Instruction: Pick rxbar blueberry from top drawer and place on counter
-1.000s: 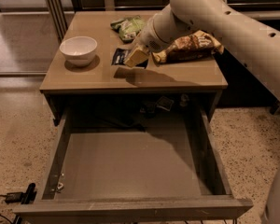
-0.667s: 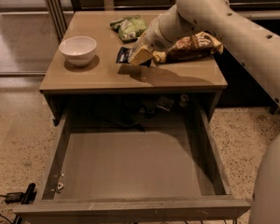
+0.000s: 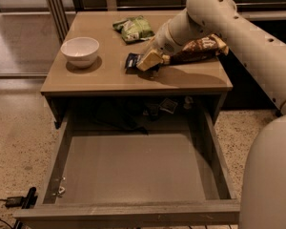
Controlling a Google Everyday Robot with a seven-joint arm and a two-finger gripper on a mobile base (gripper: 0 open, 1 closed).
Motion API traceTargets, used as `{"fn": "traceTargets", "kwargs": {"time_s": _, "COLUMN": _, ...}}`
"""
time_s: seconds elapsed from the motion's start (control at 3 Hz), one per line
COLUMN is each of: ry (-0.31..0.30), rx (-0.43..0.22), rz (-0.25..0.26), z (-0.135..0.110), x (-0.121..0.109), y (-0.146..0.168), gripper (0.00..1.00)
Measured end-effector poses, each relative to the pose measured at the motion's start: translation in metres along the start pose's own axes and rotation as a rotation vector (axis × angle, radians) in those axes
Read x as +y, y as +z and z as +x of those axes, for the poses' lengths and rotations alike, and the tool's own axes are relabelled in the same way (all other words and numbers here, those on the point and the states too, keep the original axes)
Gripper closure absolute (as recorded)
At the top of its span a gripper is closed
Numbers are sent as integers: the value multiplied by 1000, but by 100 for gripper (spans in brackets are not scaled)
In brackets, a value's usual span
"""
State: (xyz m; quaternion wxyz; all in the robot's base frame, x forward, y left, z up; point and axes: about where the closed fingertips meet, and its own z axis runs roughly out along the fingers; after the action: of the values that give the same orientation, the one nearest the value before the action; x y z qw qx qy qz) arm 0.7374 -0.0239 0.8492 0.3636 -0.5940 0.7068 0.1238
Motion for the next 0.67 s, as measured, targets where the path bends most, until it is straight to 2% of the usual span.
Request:
{"fn": "traceTargets", "kwargs": {"time_s": 0.33, "ry": -1, "rx": 40, "rz": -83, "z": 9, "x": 14, "y": 7, "gripper": 100}}
{"fn": "traceTargets", "kwargs": {"time_s": 0.67, "ry": -1, "rx": 51, "rz": -106, "z": 11, "x": 19, "y": 8, "gripper": 100}}
